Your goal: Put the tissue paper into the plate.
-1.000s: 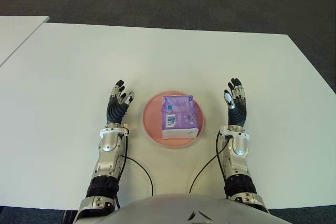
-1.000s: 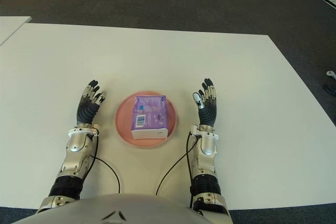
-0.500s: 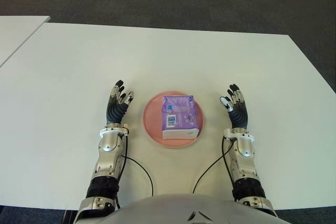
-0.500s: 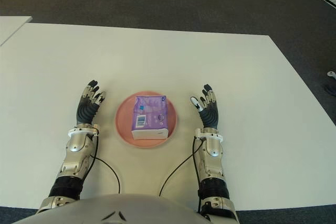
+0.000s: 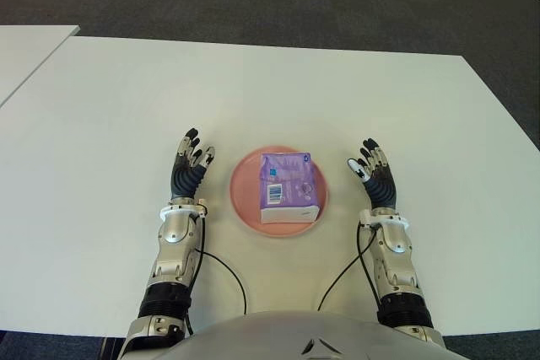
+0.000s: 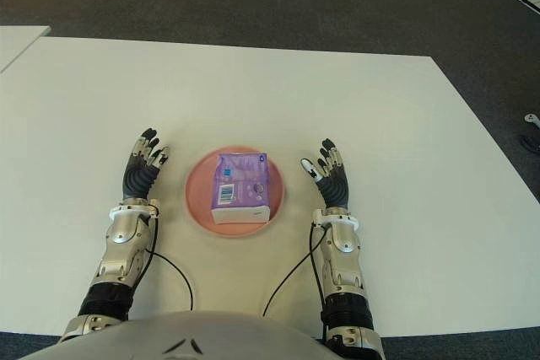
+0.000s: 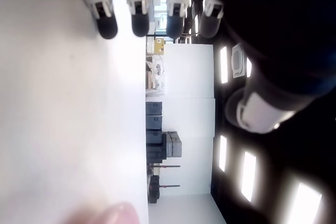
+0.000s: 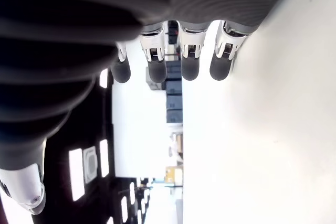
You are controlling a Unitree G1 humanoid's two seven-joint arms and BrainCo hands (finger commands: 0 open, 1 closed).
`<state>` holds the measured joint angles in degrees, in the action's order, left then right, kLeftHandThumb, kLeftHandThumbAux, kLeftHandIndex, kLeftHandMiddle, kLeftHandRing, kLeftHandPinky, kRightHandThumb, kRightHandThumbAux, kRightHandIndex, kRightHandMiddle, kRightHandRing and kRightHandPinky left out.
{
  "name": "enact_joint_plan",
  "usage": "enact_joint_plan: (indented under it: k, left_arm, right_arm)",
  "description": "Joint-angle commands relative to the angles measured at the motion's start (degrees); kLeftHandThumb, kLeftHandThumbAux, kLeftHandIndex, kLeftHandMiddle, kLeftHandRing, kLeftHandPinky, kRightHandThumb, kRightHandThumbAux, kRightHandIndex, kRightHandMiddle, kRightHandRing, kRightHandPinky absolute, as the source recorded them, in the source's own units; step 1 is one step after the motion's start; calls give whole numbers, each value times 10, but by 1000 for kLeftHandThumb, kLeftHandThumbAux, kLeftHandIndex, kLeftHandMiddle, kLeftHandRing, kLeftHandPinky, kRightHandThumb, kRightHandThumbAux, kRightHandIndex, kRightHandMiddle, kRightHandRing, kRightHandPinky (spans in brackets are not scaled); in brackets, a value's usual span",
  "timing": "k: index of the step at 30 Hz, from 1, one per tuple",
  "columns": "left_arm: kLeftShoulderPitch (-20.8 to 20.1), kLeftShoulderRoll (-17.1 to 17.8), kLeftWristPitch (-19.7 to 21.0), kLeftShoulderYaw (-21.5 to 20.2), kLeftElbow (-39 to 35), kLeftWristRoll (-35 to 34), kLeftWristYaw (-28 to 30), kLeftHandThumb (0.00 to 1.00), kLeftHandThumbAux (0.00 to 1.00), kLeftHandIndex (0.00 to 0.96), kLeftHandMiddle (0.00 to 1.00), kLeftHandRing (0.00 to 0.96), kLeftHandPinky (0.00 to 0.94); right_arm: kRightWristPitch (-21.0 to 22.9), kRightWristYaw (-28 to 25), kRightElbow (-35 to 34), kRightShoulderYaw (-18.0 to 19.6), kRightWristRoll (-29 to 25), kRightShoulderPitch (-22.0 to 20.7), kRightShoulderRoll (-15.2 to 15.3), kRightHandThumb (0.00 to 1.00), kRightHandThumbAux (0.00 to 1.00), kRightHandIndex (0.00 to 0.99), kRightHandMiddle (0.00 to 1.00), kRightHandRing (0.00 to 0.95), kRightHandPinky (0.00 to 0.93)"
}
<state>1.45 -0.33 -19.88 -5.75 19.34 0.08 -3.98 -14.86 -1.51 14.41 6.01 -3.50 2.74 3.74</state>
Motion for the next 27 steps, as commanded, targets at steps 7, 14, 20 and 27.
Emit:
enact_joint_plan:
  k: [7, 14, 20, 27]
  left_arm:
    - [8, 0, 22, 0, 16, 0, -3, 32, 630, 0, 0, 0, 0]
    - [5, 0, 23, 1, 16, 2, -2, 32, 628, 0, 0, 0, 0]
    - [4, 1, 19, 2, 18, 2, 0, 28, 635, 0, 0, 0, 0]
    - [2, 1, 16, 1, 23, 0, 0, 27, 641, 0, 0, 0, 0]
  right_arm:
    - [31, -10, 14, -20, 25, 32, 14, 62, 585, 0, 0, 0, 0]
    - [9, -12, 27, -27, 33, 34, 20, 60, 580, 0, 0, 0, 0]
    - [-29, -12, 54, -30, 40, 32, 24, 46, 574, 0, 0, 0, 0]
    - [-90, -16, 106, -28, 41, 20, 30, 24, 586, 0, 0, 0, 0]
